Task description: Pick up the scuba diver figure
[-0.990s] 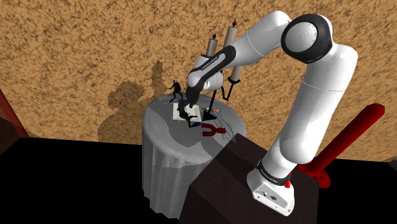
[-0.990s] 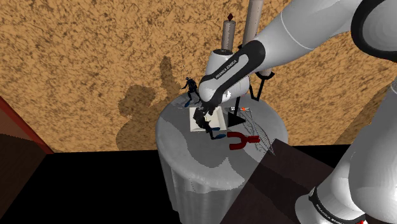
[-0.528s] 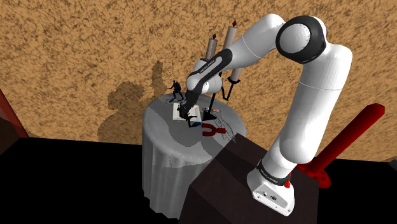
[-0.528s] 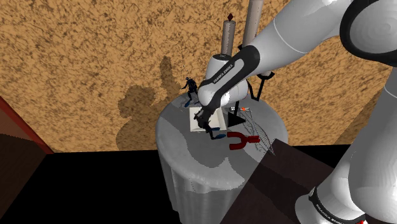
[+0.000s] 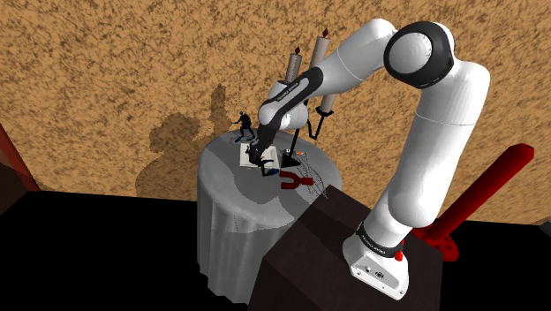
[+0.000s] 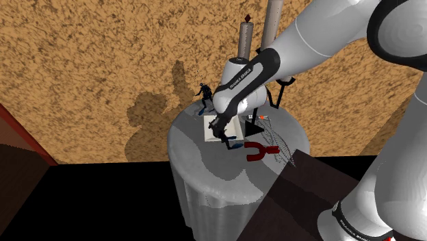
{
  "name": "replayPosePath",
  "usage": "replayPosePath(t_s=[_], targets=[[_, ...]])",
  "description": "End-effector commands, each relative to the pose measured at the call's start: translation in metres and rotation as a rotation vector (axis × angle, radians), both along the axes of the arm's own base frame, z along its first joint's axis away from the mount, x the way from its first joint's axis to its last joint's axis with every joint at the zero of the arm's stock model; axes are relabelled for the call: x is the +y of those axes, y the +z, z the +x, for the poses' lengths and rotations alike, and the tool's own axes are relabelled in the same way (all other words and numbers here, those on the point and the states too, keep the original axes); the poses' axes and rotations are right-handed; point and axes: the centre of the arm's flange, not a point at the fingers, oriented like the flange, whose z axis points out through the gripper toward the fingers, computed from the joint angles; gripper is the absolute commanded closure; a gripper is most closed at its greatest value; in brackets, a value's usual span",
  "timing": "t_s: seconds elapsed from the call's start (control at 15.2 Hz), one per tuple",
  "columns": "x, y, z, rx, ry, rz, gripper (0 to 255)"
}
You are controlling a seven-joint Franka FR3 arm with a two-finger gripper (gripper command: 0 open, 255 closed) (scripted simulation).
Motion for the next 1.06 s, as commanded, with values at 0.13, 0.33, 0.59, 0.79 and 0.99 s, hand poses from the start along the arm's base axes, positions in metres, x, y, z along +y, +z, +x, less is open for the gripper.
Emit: replayPosePath(t_s=[0.13, 0.33, 0.59, 0.79, 0.99], targets=[[-0.001, 0.019, 0.000, 0.000, 0.000, 0.000, 255], [-0.001, 0.034, 0.000, 0.000, 0.000, 0.000, 255], [-0.001, 0.055, 0.000, 0.000, 0.000, 0.000, 255], [-0.001, 0.071, 0.000, 0.000, 0.000, 0.000, 255], [-0.001, 0.077, 0.000, 0.000, 0.000, 0.000, 255]])
